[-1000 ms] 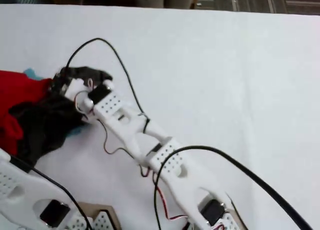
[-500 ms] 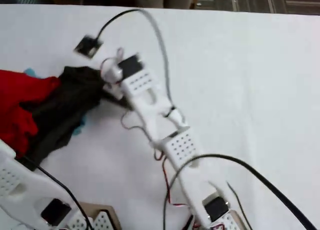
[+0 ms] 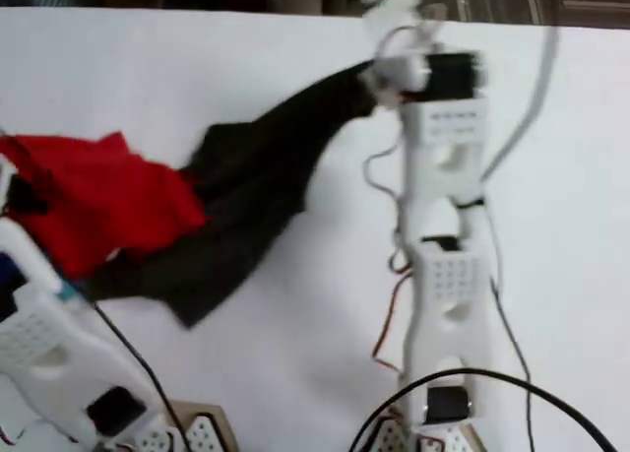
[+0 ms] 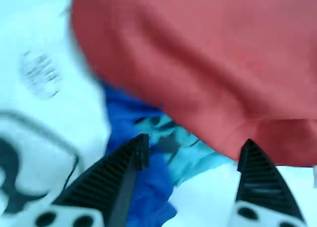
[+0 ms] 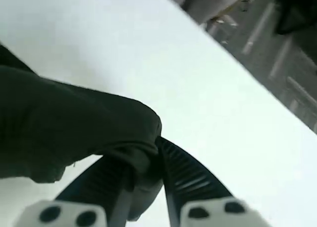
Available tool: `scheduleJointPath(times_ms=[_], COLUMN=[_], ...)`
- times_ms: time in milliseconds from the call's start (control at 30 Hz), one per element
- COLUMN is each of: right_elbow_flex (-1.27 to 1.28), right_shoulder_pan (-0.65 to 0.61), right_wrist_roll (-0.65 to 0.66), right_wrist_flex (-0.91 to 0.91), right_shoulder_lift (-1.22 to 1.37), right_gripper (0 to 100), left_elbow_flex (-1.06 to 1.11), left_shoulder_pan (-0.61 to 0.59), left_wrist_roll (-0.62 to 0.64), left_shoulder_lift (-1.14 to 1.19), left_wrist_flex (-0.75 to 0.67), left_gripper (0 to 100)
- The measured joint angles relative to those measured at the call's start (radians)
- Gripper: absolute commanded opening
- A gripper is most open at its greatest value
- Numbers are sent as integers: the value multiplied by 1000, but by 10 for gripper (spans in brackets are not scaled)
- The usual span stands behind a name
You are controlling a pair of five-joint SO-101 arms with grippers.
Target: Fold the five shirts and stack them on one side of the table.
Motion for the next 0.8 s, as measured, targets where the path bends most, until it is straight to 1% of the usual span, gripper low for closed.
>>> scheduleJointPath(times_ms=[67, 167, 367, 433, 533, 600, 700, 800], right_elbow_flex=[0, 0, 0, 0, 0, 0, 0, -2], right_shoulder_pan=[38, 60, 69, 86, 121, 138, 143, 143], right_wrist_roll=[0, 0, 0, 0, 0, 0, 2, 2], right_wrist_flex=[0, 0, 2, 8, 8, 8, 8, 8], right_shoulder_lift=[-38, -66, -68, -68, -68, -68, -68, -68], right_gripper=[19, 19, 19, 19, 19, 19, 19, 19], left_elbow_flex=[0, -2, 75, 98, 100, 100, 55, -18], left_shoulder_pan=[54, 163, 448, 494, 479, 459, 416, 365], left_wrist_roll=[28, 78, 173, 198, 219, 219, 215, 181], left_shoulder_lift=[0, 0, 60, 109, 199, 265, 341, 394], left_wrist_flex=[-14, -18, -95, -115, -129, -133, -129, -127], left_gripper=[309, 309, 309, 309, 308, 284, 204, 91])
